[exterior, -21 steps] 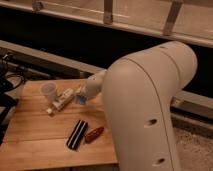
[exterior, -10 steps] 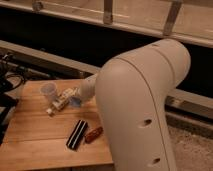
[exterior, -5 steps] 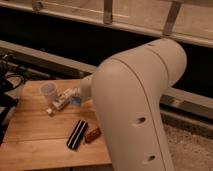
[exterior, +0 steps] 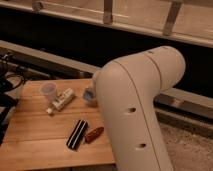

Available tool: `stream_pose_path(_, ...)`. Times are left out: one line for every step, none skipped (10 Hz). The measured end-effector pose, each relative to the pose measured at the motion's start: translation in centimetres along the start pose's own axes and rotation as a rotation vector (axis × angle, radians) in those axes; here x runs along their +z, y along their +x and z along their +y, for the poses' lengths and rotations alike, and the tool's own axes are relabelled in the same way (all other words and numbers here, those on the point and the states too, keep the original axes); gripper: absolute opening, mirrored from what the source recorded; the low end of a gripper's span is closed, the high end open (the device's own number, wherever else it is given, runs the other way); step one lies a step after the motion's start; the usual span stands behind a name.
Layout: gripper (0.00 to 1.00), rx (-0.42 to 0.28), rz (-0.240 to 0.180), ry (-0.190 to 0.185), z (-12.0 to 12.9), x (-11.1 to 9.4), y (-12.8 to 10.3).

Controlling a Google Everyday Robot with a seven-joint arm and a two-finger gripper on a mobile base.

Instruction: Wipe the white sponge on the table

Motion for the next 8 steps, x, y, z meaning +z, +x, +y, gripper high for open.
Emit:
stream_pose_path(0.0, 0.023, -0.005, 0.002, -0.4, 0.2, -0.7)
stream_pose_path(0.0, 0.043, -0.011, -0.003, -0.4, 0.5, -1.4)
stream_pose_path(0.0, 0.063, -0.015, -0.012, -0.5, 0.8, -2.2)
stream_pose_path(0.0, 0.083, -0.017, -0.015, -0.8, 1.2, -3.4)
stream_pose_path(0.0, 0.064, -0.015, -0.014, -0.2, 1.2, -3.8)
stream_pose_path(0.0, 0.035, -0.01, -0.015, 0.8, 1.5, -3.4)
stream_pose_path(0.0, 0.008, -0.009, -0.014, 1.9, 2.0, -2.7)
stream_pose_path(0.0, -0.006, -0.008, -0.016, 3.0, 2.5, -2.1)
